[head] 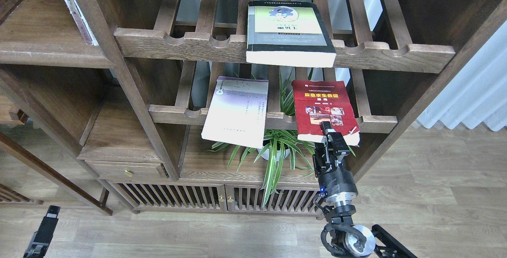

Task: Organize books on shelf
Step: 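Reach the right gripper up to the red book and grasp it, then pull the red book off the middle shelf toward the robot, then grasp the red book with the left gripper from the right gripper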

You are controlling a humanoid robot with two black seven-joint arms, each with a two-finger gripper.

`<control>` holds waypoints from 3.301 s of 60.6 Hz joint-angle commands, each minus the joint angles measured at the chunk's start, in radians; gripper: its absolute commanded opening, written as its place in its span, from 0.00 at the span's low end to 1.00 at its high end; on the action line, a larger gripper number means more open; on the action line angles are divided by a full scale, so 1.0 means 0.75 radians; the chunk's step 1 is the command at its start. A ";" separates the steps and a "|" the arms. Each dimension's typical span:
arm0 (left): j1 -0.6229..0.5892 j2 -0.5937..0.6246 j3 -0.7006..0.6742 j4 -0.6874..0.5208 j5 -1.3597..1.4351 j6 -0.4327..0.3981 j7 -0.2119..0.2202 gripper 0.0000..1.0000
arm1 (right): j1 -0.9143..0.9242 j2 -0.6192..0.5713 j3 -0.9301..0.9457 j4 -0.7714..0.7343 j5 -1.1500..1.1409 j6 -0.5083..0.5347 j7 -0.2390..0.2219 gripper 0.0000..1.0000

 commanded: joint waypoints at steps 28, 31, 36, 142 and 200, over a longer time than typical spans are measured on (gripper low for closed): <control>-0.001 -0.002 0.008 -0.004 -0.019 0.000 0.002 1.00 | -0.075 0.000 -0.004 0.012 -0.012 0.000 -0.012 0.03; -0.001 -0.002 0.018 -0.004 -0.045 0.000 0.008 1.00 | -0.096 0.000 -0.022 0.037 -0.012 0.000 -0.012 0.03; -0.001 0.000 0.047 -0.002 -0.072 0.000 0.014 1.00 | -0.118 0.000 -0.112 0.059 -0.012 0.000 -0.012 0.03; -0.143 -0.059 0.462 -0.108 -0.074 0.000 0.102 0.98 | 0.005 -0.023 -0.818 -0.151 -0.127 0.000 -0.084 0.02; -0.222 -0.213 0.626 -0.141 -0.074 0.000 0.098 0.99 | -0.022 0.000 -0.959 -0.184 -0.129 0.000 -0.084 0.02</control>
